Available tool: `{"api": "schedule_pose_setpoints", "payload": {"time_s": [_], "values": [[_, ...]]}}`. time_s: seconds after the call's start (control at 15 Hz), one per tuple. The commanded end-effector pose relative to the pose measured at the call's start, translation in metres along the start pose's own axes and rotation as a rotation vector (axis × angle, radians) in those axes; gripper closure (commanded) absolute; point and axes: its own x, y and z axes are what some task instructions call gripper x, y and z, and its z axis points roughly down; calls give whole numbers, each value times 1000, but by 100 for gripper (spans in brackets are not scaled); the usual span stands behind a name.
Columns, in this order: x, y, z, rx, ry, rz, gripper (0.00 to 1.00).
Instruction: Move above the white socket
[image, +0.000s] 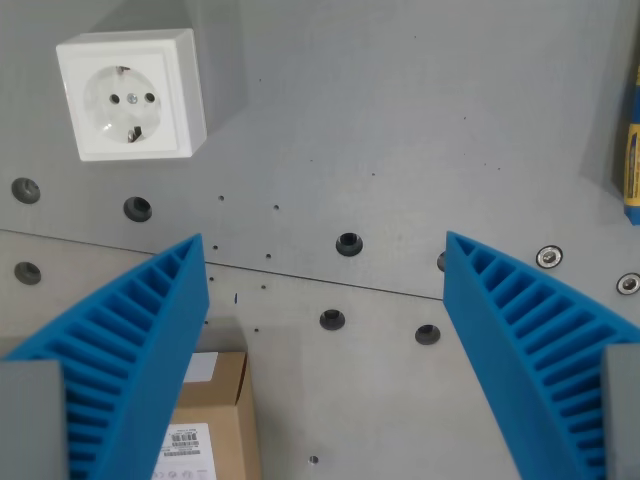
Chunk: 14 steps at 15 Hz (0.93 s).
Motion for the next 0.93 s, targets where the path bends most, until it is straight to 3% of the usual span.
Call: {"api": "schedule_pose_setpoints", "payload": {"time_s": [0.07,0.93], "values": [[0,0,-2,-2,6,0,0],[2,-7,7,-10,22,3,0]]}}
